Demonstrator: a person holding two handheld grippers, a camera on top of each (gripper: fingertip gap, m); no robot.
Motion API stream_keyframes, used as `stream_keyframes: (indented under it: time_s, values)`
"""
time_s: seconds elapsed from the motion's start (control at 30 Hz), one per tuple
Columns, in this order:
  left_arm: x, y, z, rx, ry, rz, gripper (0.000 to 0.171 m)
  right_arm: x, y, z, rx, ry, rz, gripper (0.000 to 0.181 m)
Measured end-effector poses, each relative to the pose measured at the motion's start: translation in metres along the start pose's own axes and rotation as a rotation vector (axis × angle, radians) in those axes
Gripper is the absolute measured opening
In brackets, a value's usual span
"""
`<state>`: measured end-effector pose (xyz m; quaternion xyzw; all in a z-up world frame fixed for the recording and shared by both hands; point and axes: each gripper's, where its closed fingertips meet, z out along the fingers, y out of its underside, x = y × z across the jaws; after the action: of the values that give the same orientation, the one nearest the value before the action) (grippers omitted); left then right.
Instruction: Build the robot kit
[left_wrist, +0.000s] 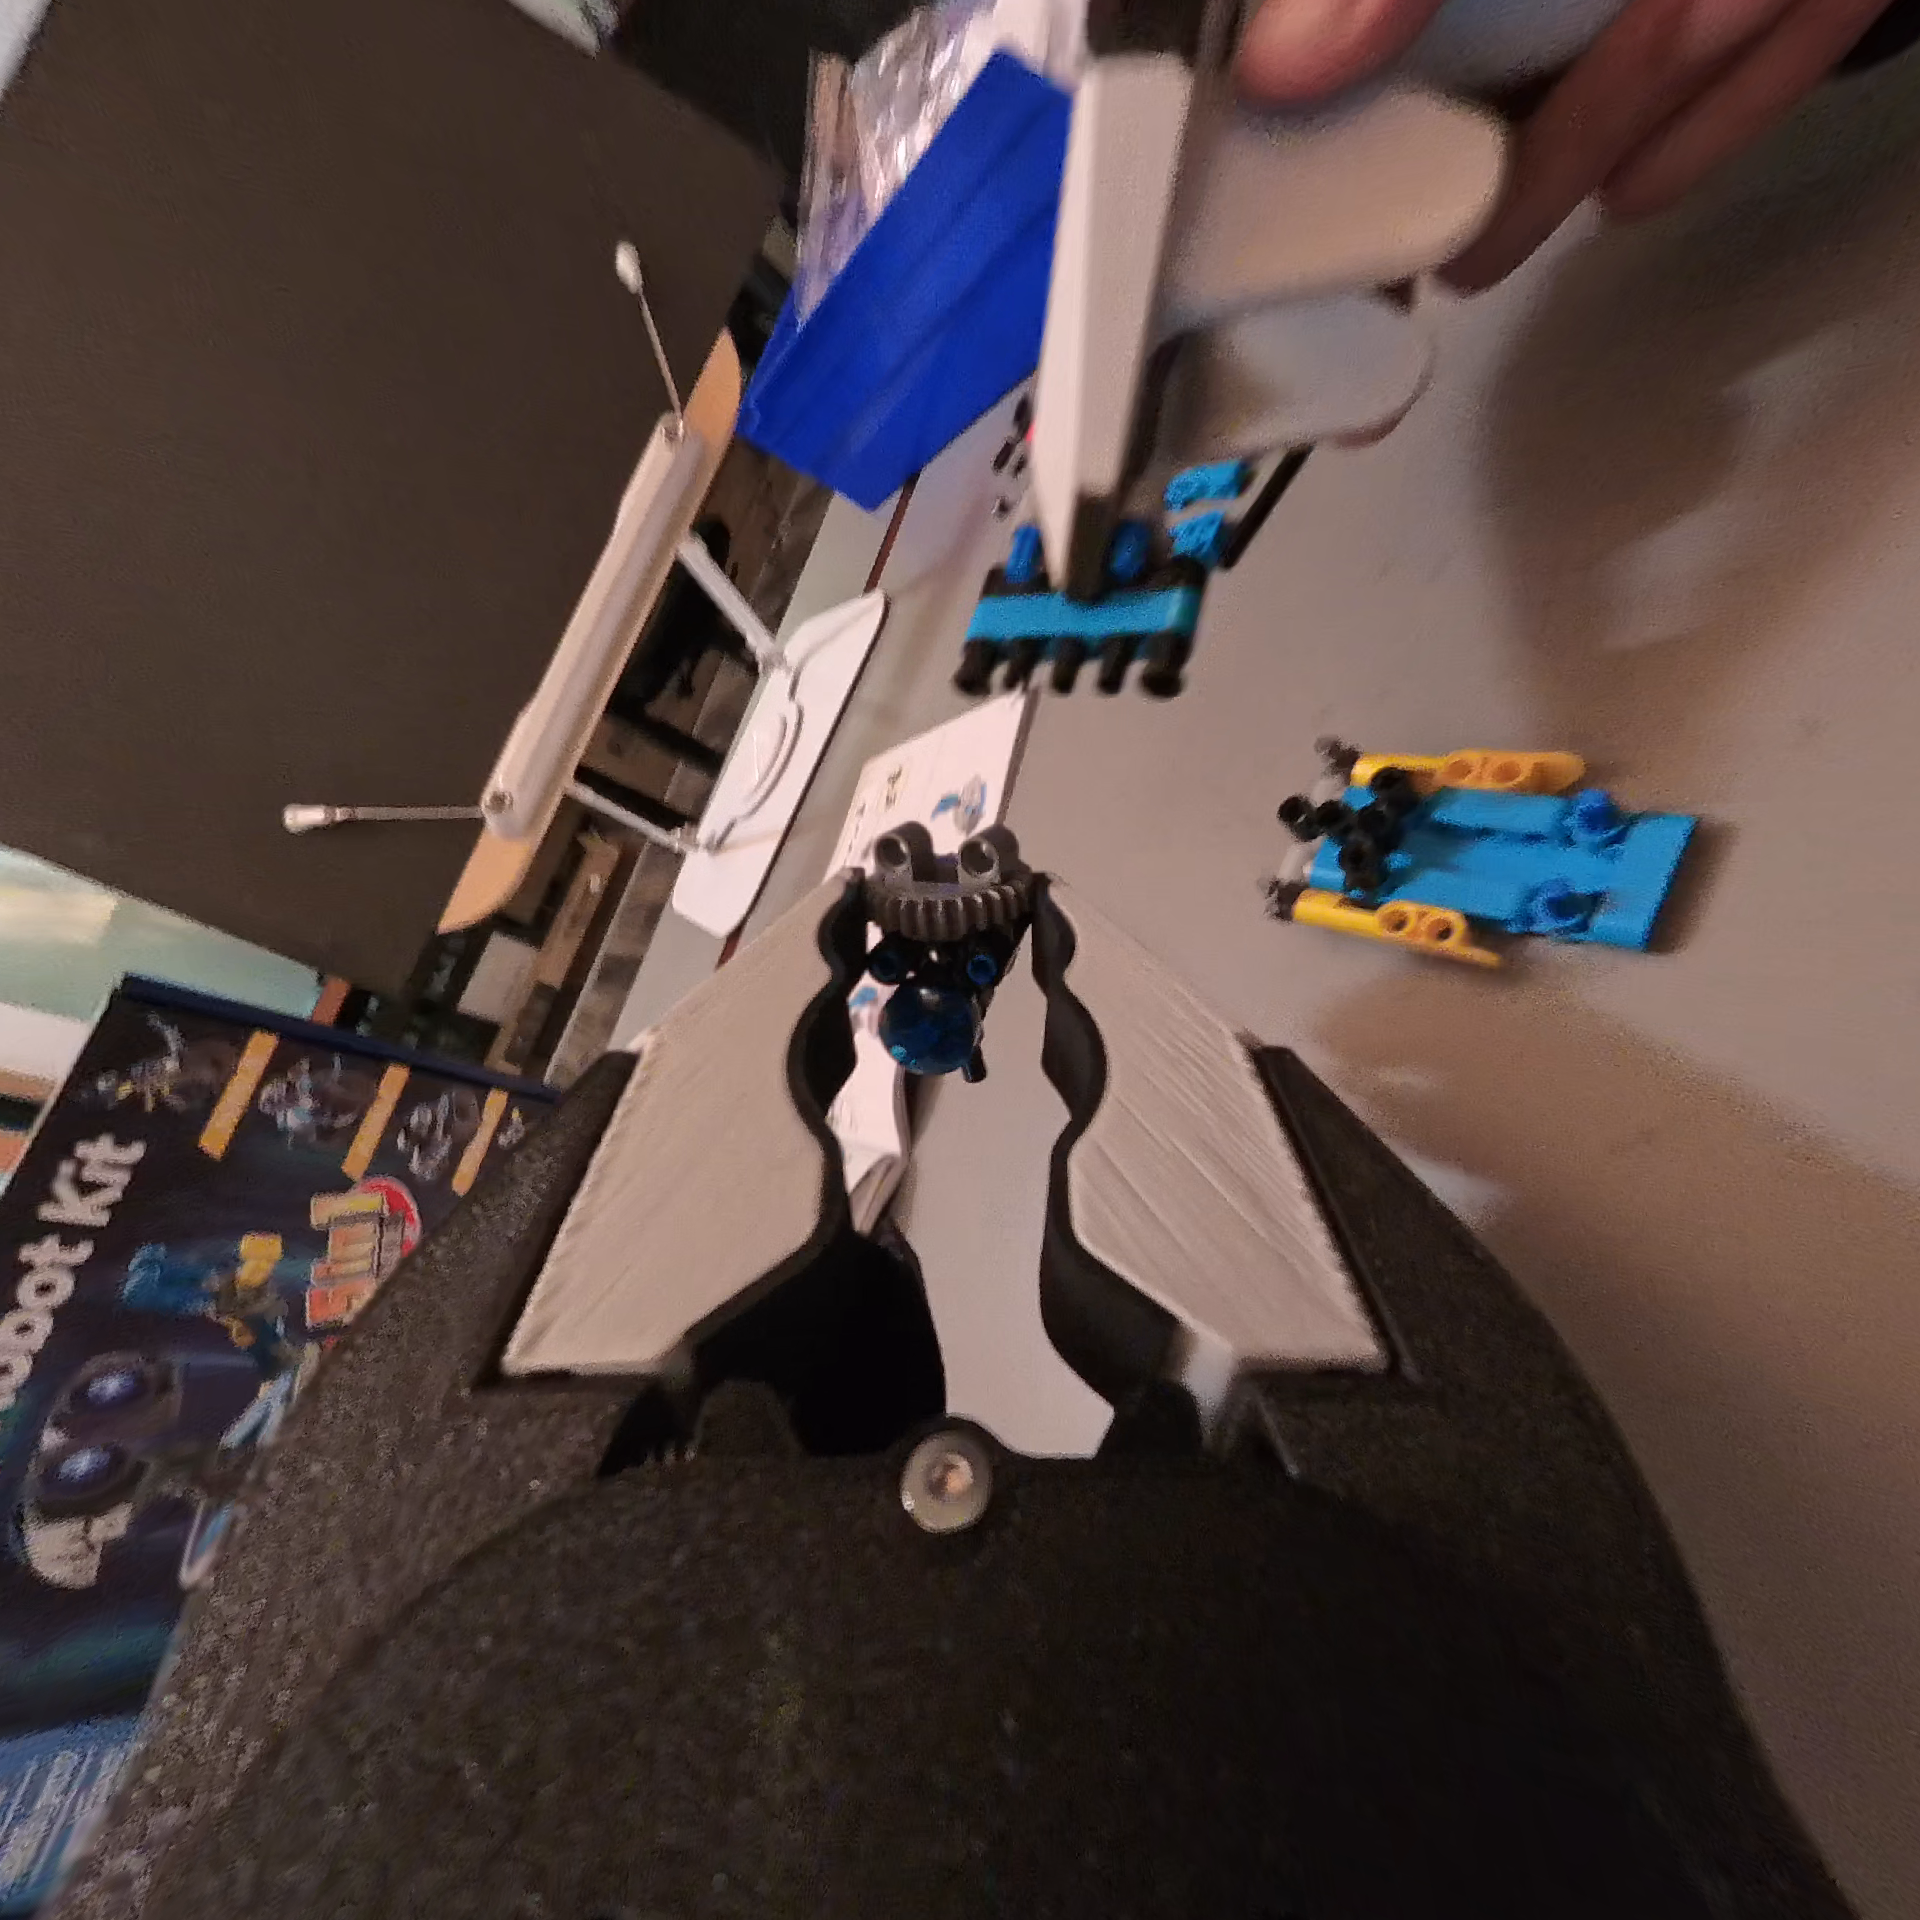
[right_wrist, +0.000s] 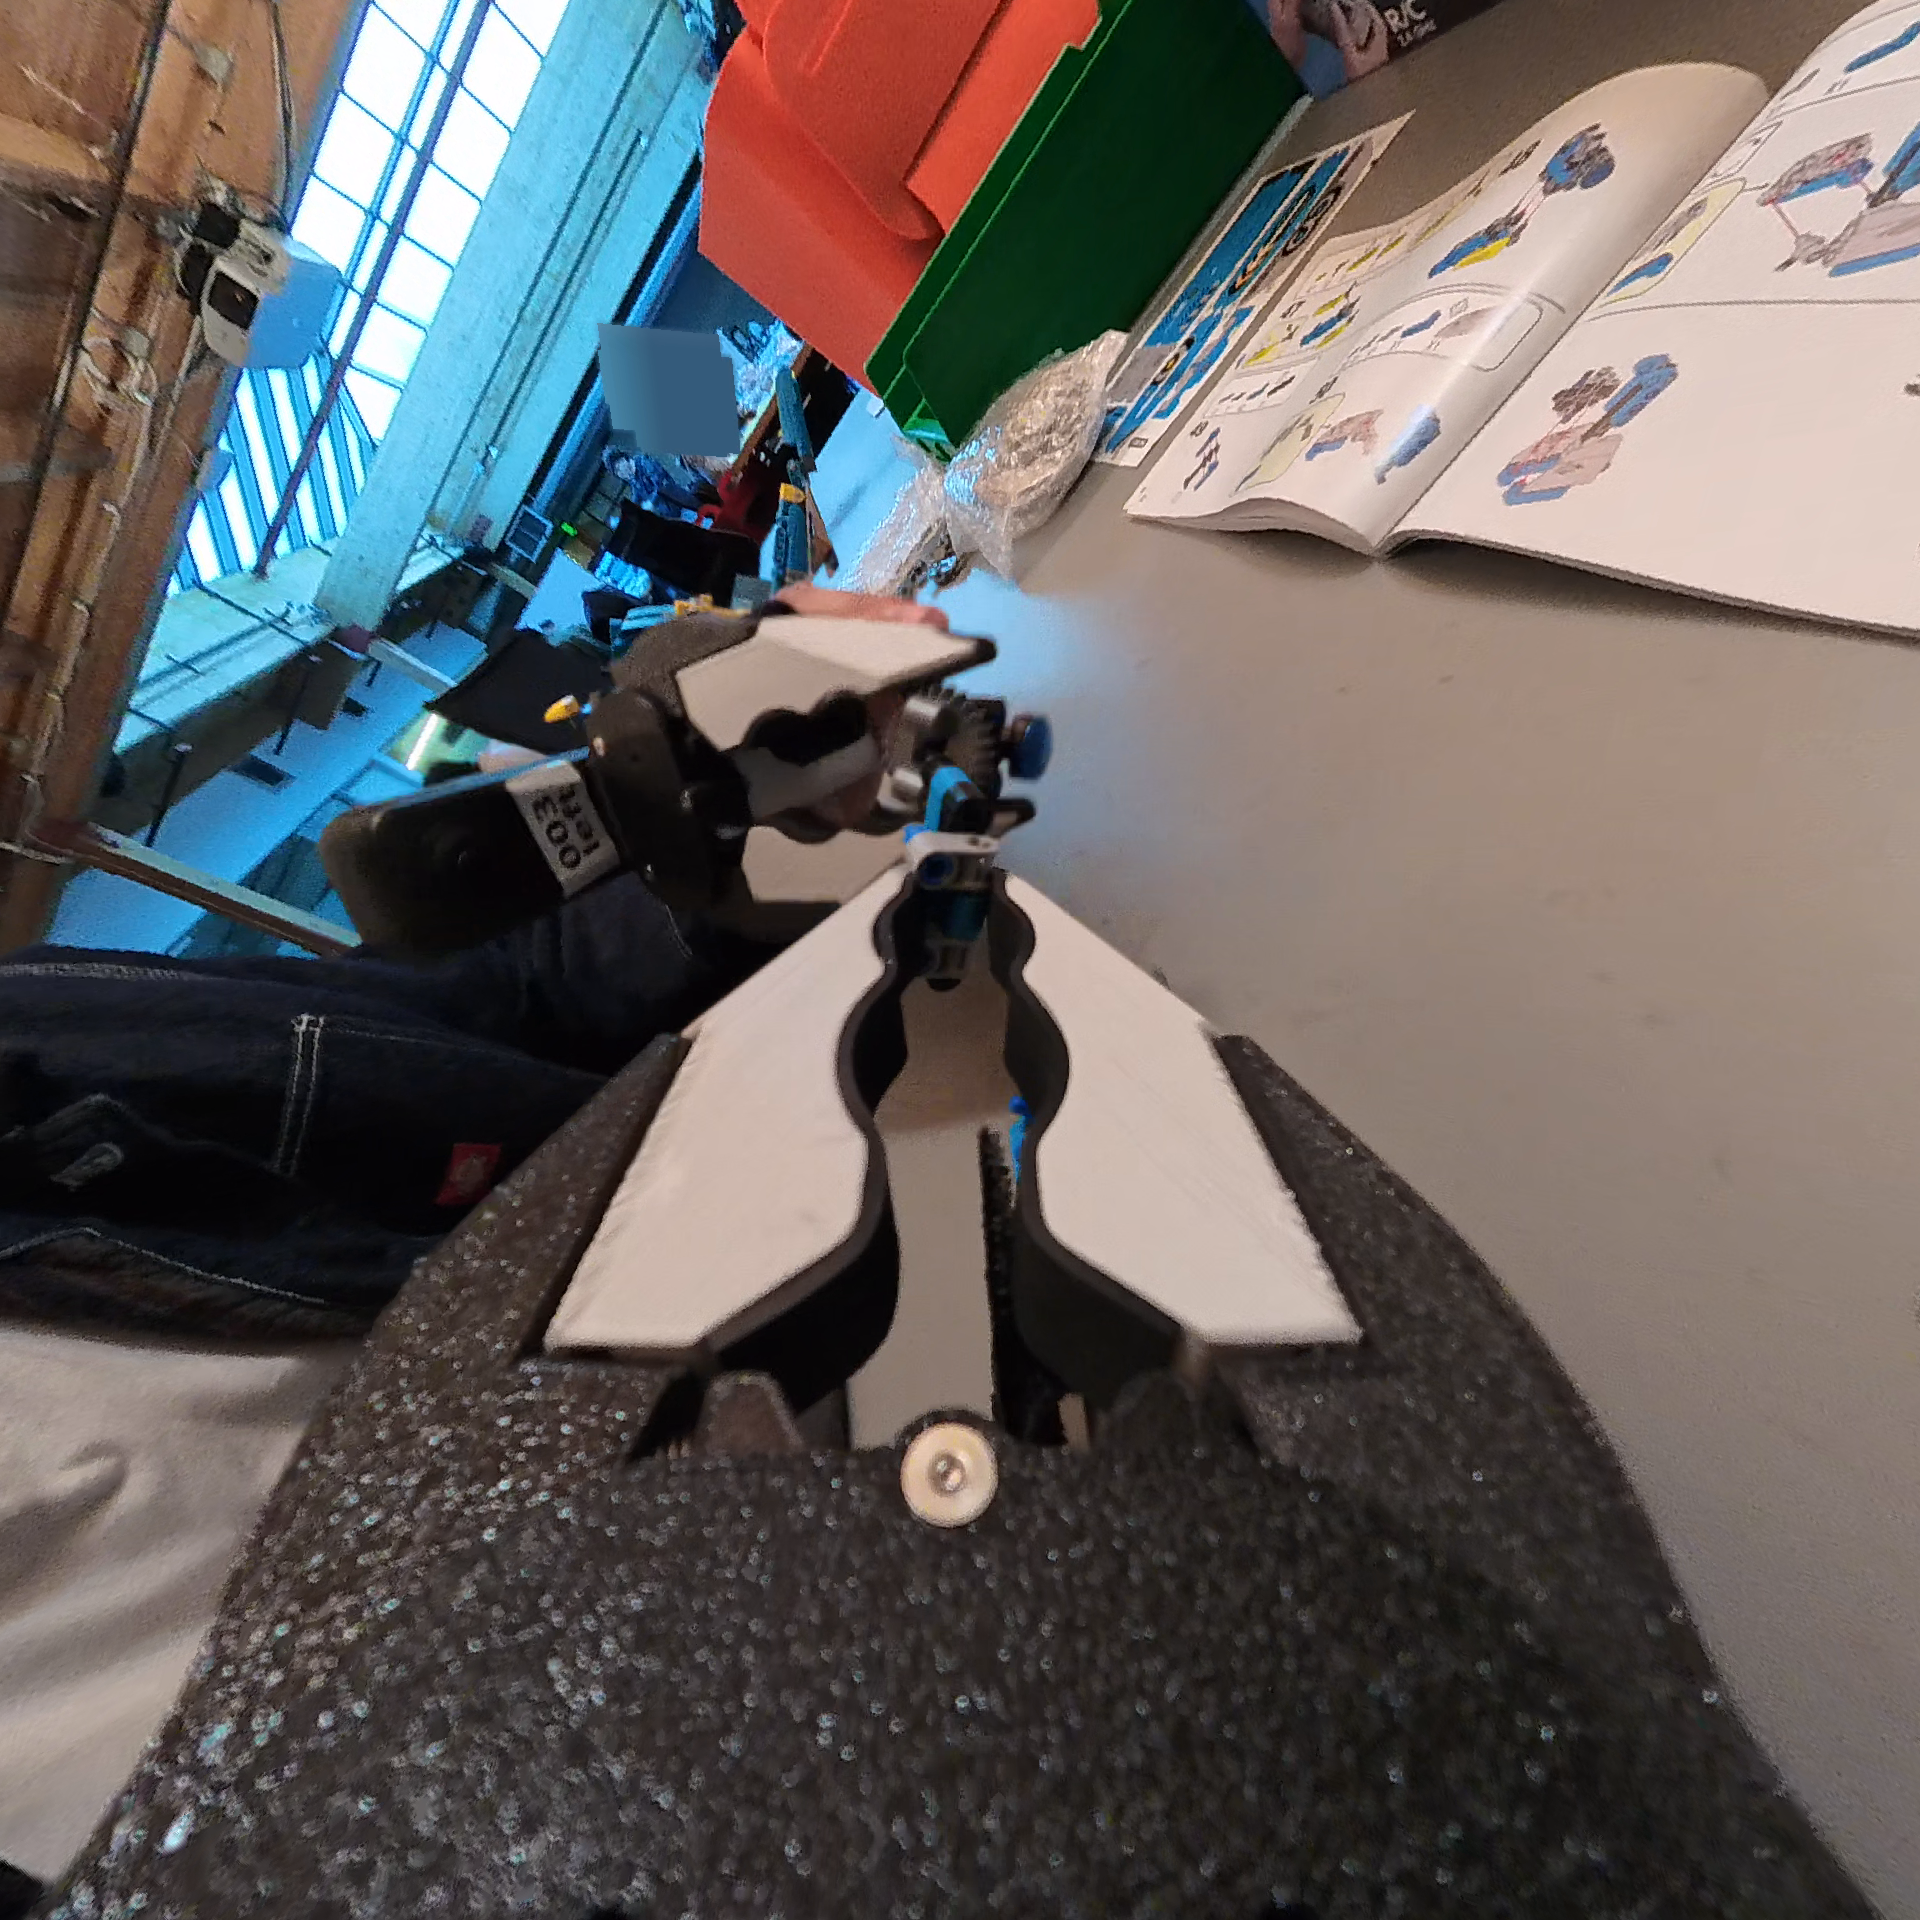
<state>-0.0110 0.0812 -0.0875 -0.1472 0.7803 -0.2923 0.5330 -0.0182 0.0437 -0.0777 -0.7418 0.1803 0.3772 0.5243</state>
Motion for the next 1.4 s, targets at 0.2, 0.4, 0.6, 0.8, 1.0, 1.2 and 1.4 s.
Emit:
stream_keyframes:
  time_s: [0.2,0.4,0.6,0.8,1.0,1.2,1.4]
  values:
    - [0.006,-0.004,0.005,-0.013,-0.028,0.074,0.031,0.003,0.001,0.003,-0.002,0.045,-0.018,0.011]
    - [0.011,-0.013,0.006,0.022,-0.027,0.097,0.031,0.006,-0.001,0.004,0.011,0.053,0.009,0.011]
    - [0.008,-0.003,0.009,-0.025,-0.051,0.146,0.031,0.047,0.006,-0.012,-0.066,0.346,-0.084,0.011]
    - [0.002,0.0,0.006,-0.032,-0.059,0.12,0.031,0.087,0.02,-0.062,-0.392,0.803,-0.343,0.012]
    - [0.005,0.0,0.006,-0.035,-0.046,0.129,0.031,0.07,0.052,-0.108,-0.823,0.961,-0.281,0.013]
    - [0.007,0.001,0.005,-0.046,-0.039,0.143,0.031,0.073,0.059,-0.115,-0.917,0.997,-0.191,0.013]
    - [0.003,0.0,0.002,-0.042,-0.05,0.131,0.031,0.065,0.061,-0.116,-0.874,0.949,-0.21,0.034]
